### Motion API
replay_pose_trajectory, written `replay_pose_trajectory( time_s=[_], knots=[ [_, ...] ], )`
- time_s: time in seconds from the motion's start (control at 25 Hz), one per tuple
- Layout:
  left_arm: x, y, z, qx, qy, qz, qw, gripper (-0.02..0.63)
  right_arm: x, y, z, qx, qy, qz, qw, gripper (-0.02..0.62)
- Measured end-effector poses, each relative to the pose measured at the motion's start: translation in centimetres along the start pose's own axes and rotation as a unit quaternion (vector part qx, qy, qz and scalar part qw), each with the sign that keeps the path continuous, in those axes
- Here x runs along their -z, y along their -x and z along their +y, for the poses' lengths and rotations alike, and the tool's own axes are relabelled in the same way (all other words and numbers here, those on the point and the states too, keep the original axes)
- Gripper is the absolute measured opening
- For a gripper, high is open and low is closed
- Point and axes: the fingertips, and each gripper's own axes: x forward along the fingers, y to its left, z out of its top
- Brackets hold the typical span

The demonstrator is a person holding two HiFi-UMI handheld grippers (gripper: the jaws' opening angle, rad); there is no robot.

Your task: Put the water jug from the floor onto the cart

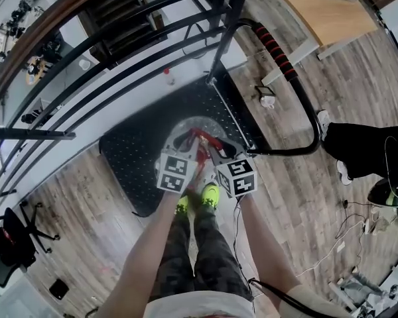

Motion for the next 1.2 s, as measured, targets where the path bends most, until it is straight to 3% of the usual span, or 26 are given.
replay_pose_trajectory(
  time_s=[0.6,0.92,1.2],
  knots=[
    [-0.6,-3.4,0.8,-0.002,0.003,0.006,1.0000,0.040,-1.0,-1.7,-3.1,0.005,-0.026,-0.018,0.999,0.072],
    [-1.1,-4.7,0.8,0.002,0.011,0.006,0.9999,0.040,-1.3,-2.2,-4.5,0.012,-0.044,-0.024,0.999,0.124],
    [-1.1,-5.4,1.0,-0.005,0.014,-0.001,0.9999,0.040,-0.7,-2.3,-5.7,0.017,-0.066,-0.034,0.997,0.127]
  ],
)
